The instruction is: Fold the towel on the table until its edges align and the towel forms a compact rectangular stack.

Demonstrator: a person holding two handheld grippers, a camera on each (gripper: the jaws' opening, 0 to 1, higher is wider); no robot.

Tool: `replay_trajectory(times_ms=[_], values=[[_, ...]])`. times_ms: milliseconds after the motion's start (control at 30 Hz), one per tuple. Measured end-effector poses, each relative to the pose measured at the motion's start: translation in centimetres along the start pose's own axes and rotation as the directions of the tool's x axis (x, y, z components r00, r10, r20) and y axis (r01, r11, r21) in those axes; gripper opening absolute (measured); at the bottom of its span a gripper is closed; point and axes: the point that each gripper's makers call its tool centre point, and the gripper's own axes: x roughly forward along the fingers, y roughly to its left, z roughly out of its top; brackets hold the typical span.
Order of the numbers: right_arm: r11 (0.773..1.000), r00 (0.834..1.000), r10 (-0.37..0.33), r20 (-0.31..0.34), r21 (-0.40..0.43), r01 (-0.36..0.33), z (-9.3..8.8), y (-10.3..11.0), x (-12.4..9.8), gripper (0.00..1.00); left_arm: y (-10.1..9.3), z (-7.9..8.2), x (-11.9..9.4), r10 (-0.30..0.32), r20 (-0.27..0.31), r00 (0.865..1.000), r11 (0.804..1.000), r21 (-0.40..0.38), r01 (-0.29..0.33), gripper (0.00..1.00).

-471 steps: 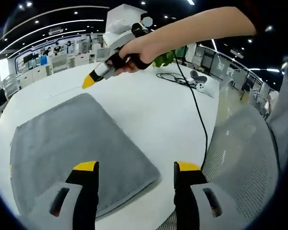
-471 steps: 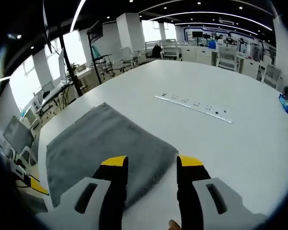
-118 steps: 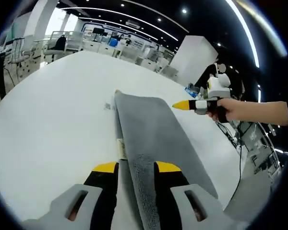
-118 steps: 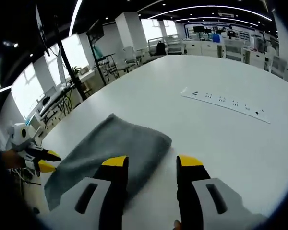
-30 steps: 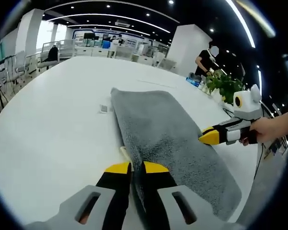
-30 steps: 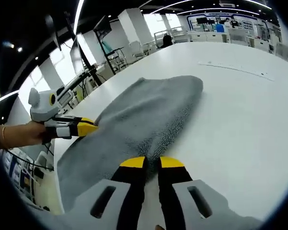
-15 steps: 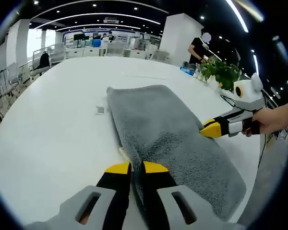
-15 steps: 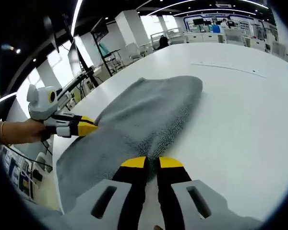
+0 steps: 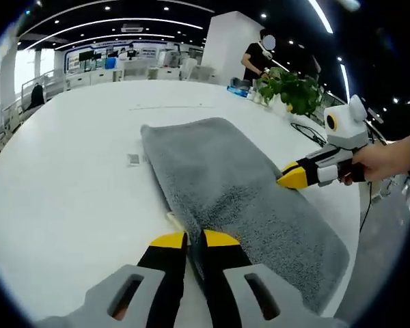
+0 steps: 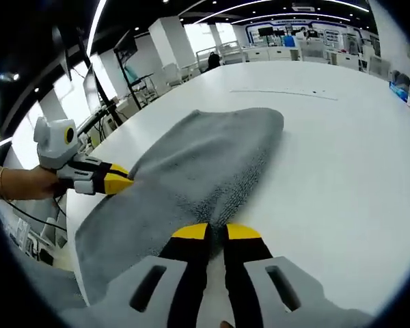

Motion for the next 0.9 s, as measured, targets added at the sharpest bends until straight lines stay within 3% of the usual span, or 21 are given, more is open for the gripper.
replay_trajectory(times_ms=[333, 500, 700, 900], values=[[0.995, 0.996, -0.093, 0.003, -0.035, 0.094, -2.1, -5.9, -4.4, 0.06, -6.6, 1.3, 3.4, -0.091, -0.017, 0.996, 0.992, 0.084, 0.092, 0.08], [0.993, 0.993, -0.12, 0.003, -0.002, 0.12, -3.1, -8.1, -6.2, 0.06, -9.4, 1.7, 4.8, -0.122, -0.062, 0.991, 0.98, 0.149, 0.13, 0.08], [0.99, 0.99, -0.137, 0.033, 0.048, 0.135, -3.6, -8.8, -6.9, 0.06, -10.3, 1.8, 5.2, -0.124, -0.064, 0.99, 0.978, 0.164, 0.133, 0.08], [0.988, 0.987, -0.153, 0.057, 0.035, 0.151, -3.5, -8.7, -6.7, 0.06, -10.2, 1.9, 5.3, -0.115, -0.101, 0.988, 0.969, 0.206, 0.134, 0.08]])
